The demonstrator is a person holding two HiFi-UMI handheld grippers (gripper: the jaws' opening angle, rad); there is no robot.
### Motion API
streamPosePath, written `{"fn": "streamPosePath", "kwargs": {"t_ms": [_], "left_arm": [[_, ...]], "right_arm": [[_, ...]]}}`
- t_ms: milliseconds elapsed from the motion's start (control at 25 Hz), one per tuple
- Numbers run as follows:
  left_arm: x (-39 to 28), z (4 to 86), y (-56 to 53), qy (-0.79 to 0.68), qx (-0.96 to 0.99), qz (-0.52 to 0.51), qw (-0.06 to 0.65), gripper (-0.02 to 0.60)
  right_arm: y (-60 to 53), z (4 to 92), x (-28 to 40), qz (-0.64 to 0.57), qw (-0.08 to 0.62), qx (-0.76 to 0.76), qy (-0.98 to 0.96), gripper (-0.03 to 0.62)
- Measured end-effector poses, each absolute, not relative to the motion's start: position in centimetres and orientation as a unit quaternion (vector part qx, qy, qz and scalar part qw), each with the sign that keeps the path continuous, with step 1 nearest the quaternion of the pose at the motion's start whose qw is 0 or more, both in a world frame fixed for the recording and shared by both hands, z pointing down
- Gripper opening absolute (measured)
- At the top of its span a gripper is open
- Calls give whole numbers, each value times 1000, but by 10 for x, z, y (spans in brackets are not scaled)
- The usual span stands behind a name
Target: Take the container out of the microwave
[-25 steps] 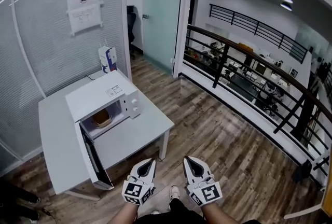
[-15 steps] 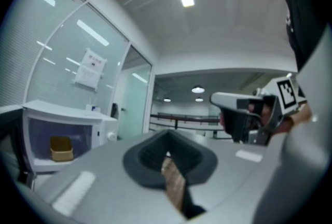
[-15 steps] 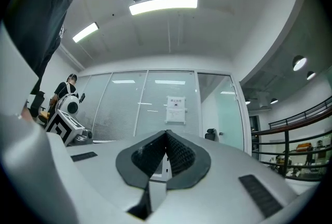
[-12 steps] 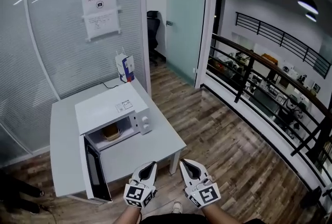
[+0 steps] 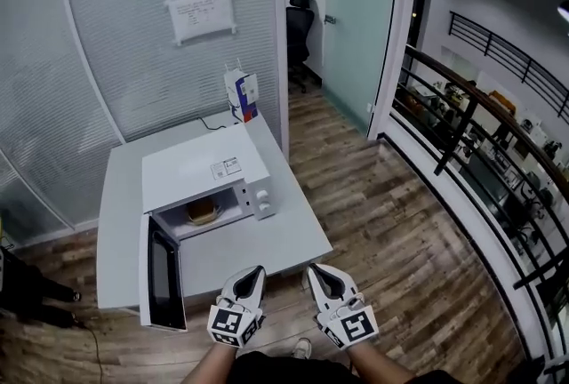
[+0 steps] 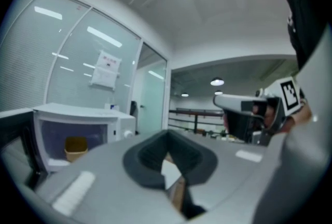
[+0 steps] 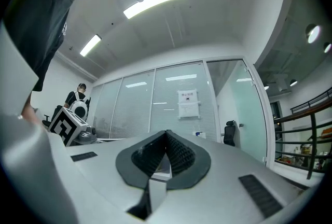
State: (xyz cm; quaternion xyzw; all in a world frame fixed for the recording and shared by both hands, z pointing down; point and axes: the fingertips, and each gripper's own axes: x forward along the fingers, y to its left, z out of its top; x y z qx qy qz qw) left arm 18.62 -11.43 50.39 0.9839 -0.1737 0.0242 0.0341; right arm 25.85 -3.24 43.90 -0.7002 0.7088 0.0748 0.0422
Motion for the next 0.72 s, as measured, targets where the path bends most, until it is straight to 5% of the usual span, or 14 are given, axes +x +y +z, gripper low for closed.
{"fn": "streamPosePath", "kwargs": {"t_ms": [720], "left_arm": [[153,528,-221,-282,957,32,55,5]], "right_arm": [[-157,440,230,71,35,-611,787,-2]]}}
